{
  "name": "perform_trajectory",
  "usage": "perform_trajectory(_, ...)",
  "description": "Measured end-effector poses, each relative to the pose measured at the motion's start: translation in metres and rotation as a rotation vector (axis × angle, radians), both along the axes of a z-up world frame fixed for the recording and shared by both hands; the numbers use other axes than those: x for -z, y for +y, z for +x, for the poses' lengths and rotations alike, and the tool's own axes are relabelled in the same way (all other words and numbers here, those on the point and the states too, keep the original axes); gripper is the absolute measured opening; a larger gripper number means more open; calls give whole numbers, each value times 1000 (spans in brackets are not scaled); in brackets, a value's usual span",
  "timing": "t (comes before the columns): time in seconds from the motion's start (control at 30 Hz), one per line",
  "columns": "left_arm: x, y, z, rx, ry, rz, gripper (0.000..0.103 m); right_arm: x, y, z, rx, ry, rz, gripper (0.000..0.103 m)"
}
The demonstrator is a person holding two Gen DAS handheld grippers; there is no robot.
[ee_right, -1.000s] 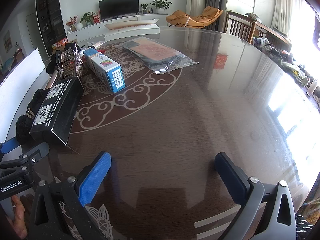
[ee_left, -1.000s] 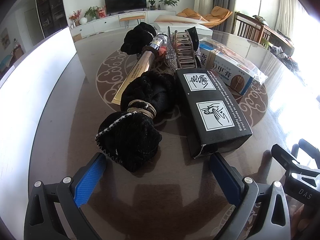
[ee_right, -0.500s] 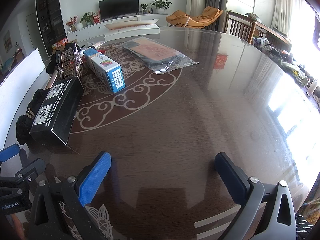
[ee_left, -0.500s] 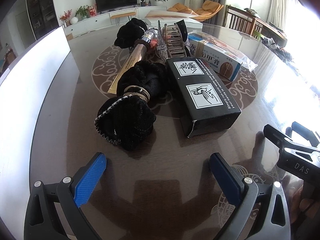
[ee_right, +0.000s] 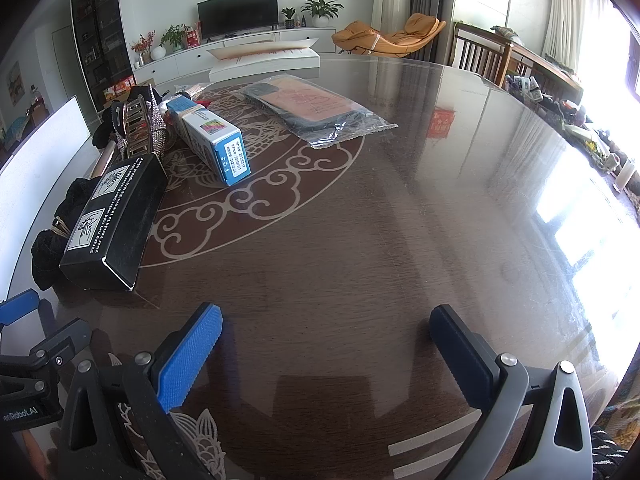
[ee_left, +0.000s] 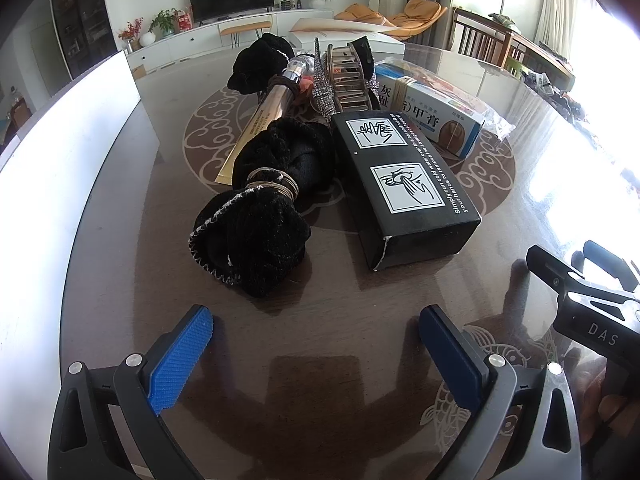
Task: Organize objects
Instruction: 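Move the left tool toward the black scrunchie on the table, then grasp the black scrunchie with the left tool and lift it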
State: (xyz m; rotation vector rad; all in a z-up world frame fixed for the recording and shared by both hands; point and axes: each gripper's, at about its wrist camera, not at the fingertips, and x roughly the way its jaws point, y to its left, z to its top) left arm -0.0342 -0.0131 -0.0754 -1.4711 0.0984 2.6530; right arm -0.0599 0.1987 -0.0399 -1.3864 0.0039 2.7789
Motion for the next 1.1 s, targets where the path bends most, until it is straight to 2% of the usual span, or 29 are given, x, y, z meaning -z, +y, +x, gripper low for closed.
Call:
perform_trajectory(0.27,-2,-6,16,105,-48,-6,103,0,0,0,0,0,0,103)
perform_trajectory(0.4,-7,-17,21,103,-43,16,103,0,0,0,0,0,0,103)
perform_trajectory(0.47,-17,-25,17,83,-3,40,103,0,0,0,0,0,0,103)
perform_trajectory(0.53,-31,-31,8,49,45,32,103,0,0,0,0,0,0,103)
perform_trajectory(0.67,-43,-46,-25,7,65,10,103,0,0,0,0,0,0,103)
perform_trajectory(0.83,-28,-47,-66,33,23,-29,102,0,0,0,0,0,0,103)
perform_trajectory(0.87,-25,-43,-69,55,19,-32,87,0,0,0,0,0,0,103)
perform_trajectory(0.9,-22,-39,-72,74,9,-34,78,0,0,0,0,0,0,103)
perform_trajectory(0.97,-17,-35,-75,99,-25,-4,33,0,0,0,0,0,0,103)
perform_trajectory(1.1,-22,-36,-49,48,-17,27,33,0,0,0,0,0,0,103)
